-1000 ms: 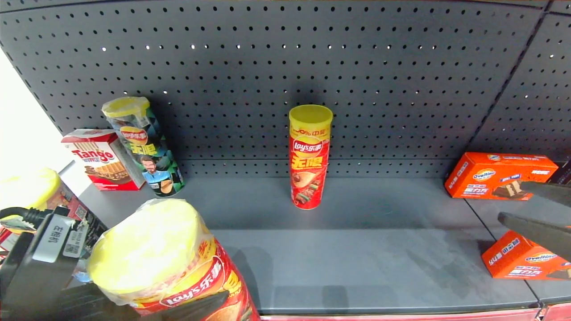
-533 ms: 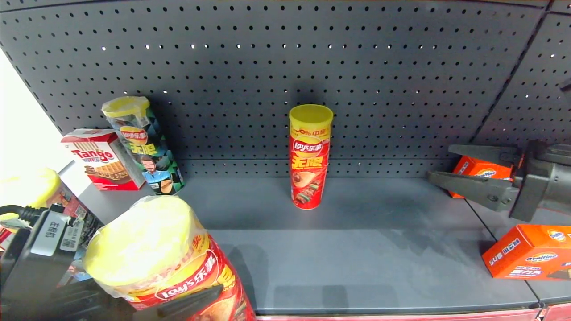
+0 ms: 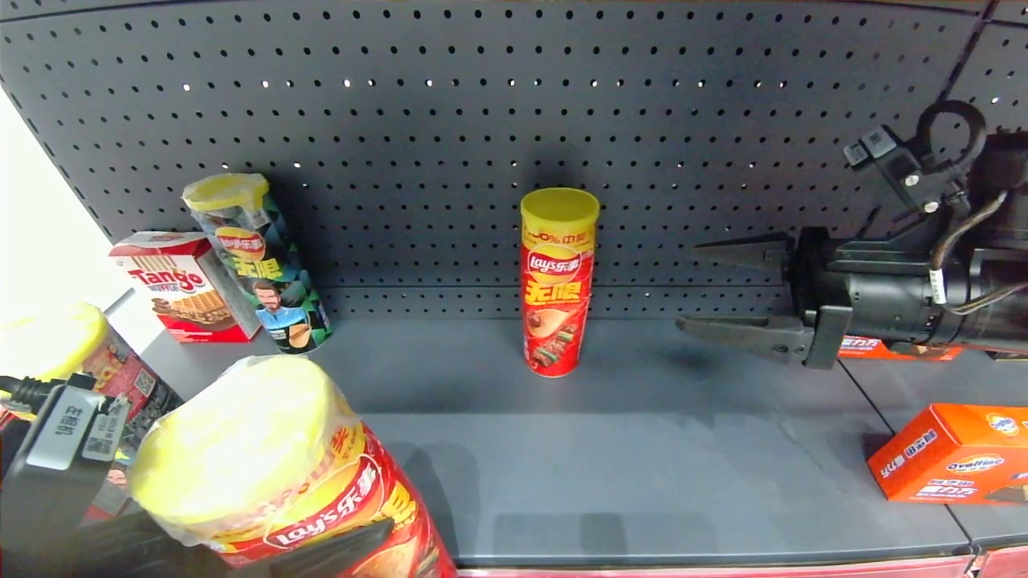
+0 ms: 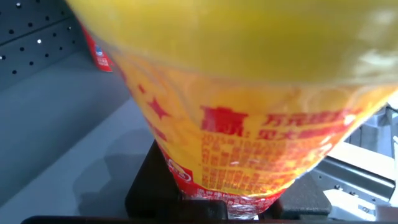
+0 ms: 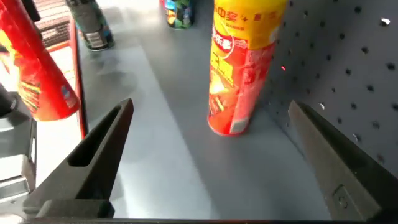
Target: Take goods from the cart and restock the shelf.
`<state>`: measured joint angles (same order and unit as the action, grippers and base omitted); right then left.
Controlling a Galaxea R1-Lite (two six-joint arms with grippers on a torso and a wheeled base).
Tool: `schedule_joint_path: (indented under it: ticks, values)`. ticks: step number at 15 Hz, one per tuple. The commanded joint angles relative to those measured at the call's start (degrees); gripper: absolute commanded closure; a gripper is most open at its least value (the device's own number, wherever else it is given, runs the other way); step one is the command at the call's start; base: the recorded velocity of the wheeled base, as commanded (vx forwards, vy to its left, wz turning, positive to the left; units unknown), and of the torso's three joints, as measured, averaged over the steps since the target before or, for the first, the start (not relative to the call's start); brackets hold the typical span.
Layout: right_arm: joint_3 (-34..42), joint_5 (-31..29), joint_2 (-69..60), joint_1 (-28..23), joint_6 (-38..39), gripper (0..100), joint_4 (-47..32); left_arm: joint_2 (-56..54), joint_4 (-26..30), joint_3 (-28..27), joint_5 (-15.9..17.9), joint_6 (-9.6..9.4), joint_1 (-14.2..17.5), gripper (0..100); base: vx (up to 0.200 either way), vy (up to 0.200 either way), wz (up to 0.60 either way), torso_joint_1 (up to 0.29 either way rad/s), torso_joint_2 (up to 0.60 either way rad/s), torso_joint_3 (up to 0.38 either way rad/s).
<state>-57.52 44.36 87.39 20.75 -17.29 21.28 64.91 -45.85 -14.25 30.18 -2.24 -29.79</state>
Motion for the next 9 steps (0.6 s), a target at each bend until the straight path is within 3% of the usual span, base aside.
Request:
schedule_joint_path:
  ticks: [1,9]
  values:
    - [-0.1,1.7,4.6,-0.3,-0.2,0,2.9,-1.0,0.0,0.7,0.0,0.4,0.0,100,0.0,0.0,0.0,0.0,0.0,0.0]
    - [-5.9,6.4,12.6,1.7,-0.3,0,6.2,-0.8,-0.1,-0.5,0.1,0.49,0.0,100,0.0,0.0,0.0,0.0,0.0,0.0]
